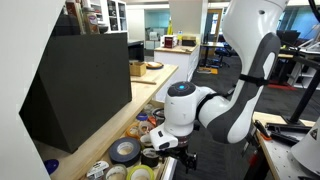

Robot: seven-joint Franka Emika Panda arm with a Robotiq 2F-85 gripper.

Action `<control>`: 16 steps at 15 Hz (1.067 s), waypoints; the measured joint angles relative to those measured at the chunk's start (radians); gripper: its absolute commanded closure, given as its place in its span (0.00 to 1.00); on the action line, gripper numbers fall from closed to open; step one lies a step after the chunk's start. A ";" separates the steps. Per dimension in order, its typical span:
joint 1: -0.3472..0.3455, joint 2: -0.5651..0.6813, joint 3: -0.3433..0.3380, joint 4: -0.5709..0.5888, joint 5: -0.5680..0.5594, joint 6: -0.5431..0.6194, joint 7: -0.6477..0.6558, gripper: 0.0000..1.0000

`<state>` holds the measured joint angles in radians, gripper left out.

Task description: Close the open drawer completely

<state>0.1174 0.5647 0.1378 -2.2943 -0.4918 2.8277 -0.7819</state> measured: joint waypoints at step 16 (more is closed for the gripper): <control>-0.052 0.091 -0.004 0.066 0.002 -0.001 -0.085 0.72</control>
<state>0.0657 0.6562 0.1338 -2.2287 -0.4895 2.8262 -0.8667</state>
